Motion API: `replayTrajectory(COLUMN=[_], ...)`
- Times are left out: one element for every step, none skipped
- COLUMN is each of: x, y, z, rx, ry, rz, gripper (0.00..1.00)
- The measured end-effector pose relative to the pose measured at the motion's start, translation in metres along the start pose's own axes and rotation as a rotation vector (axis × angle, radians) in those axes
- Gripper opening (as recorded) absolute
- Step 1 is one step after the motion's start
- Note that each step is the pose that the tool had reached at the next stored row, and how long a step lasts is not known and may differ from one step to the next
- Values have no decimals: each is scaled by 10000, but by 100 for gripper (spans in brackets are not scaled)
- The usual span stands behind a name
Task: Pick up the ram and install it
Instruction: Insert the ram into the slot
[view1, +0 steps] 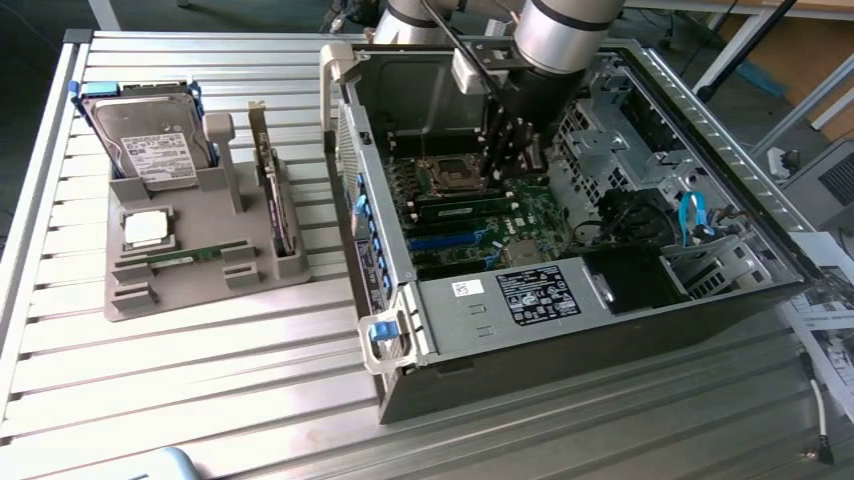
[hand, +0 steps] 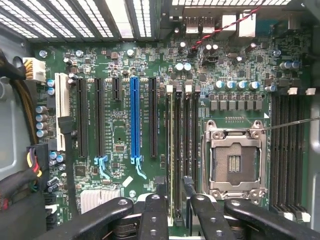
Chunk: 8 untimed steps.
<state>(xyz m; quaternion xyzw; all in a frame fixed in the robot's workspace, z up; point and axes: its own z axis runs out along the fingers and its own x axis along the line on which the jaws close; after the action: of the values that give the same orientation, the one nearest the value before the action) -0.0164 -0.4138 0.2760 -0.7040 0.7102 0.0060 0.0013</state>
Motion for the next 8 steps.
replayTrajectory(x=[0,0,0,0,-1,-1,-1,-1], y=[0,0,0,0,0,0,0,0], z=[-14,-28,-43,-56,-70,-81,-95,-107], rx=[0,0,0,0,0,0,0,1], ry=[0,1,0,1,1,0,1,0], rz=[0,0,0,0,0,-1,-1,0], gripper=[25,25,25,25,25,25,25,25])
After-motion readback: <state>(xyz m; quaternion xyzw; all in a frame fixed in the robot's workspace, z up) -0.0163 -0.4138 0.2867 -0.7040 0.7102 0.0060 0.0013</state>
